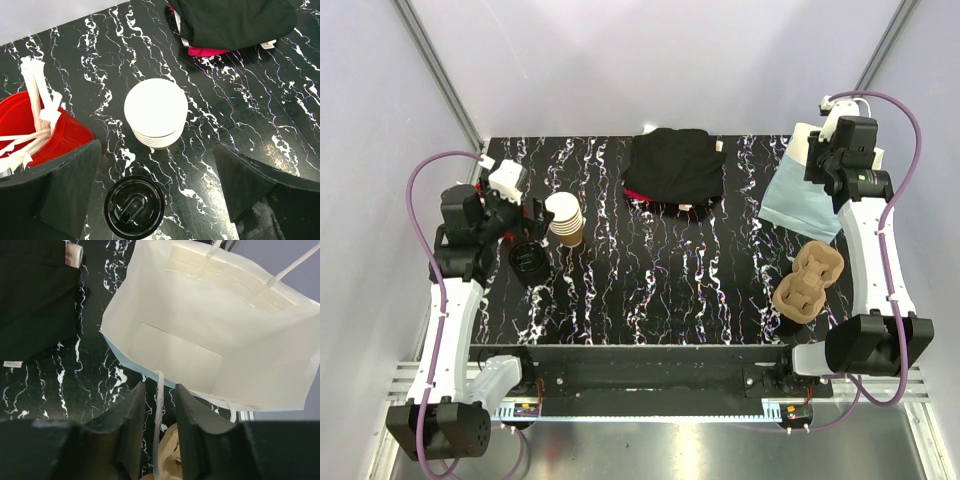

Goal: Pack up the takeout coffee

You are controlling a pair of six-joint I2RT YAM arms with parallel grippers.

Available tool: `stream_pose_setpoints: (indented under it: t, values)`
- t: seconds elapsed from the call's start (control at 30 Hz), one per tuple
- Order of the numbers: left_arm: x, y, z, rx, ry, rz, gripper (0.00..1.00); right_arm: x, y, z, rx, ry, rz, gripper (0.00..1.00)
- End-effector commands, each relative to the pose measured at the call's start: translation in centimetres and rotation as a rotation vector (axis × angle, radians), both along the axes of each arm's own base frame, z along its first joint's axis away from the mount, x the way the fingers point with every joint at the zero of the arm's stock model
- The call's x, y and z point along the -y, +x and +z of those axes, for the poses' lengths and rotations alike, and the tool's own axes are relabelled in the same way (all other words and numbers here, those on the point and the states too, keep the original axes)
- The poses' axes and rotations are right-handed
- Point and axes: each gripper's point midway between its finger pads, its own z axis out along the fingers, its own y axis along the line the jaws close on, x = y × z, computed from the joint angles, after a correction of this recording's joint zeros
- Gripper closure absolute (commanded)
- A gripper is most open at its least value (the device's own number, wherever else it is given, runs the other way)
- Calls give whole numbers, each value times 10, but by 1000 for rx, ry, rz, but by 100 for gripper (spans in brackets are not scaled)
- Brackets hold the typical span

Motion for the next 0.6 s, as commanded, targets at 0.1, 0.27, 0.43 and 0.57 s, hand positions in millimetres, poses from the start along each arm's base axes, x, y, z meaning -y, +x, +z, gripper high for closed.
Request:
stream_pose_setpoints:
  t: [0.1, 0.27, 0.43, 0.57]
  values:
    - [7, 6, 6, 45, -12, -38, 1, 5, -9, -3, -5, -25, -20, 82]
    - [6, 7, 3, 38, -13, -36, 1, 5, -11, 5, 9, -32, -12, 100]
    - [7, 8, 1, 37, -14, -38, 1, -8, -16, 10, 2, -30, 58, 100]
    - [7, 8, 0, 36, -17, -41, 1, -27, -26, 13, -5, -33, 139, 100]
